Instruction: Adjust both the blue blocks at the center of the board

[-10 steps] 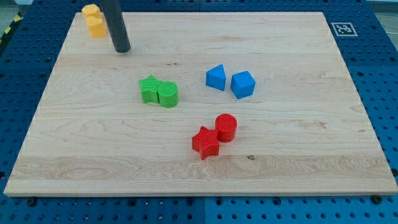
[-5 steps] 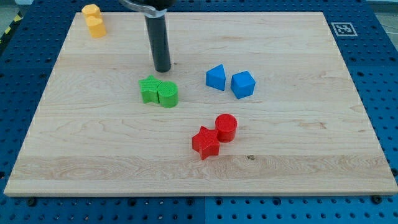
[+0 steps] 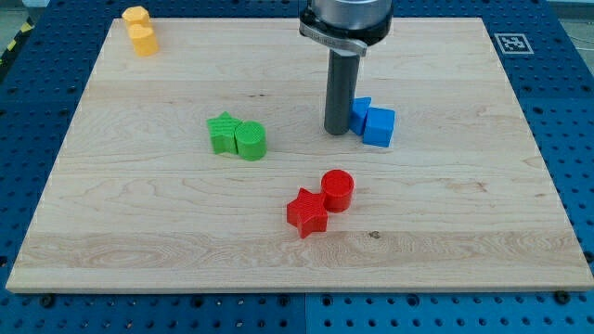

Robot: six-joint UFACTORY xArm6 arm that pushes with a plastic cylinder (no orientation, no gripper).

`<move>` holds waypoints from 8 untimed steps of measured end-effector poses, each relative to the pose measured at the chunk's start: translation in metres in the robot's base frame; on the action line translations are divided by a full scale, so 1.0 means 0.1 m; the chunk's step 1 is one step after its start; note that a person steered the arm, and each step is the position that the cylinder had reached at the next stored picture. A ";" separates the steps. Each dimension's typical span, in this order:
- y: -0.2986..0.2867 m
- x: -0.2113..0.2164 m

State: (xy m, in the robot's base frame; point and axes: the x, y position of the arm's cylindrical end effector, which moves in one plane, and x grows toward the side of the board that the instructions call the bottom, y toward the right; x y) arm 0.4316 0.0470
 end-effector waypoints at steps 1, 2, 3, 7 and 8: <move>0.23 0.39; 1.04 0.50; 1.45 0.14; 0.05 -0.03; -0.26 -0.03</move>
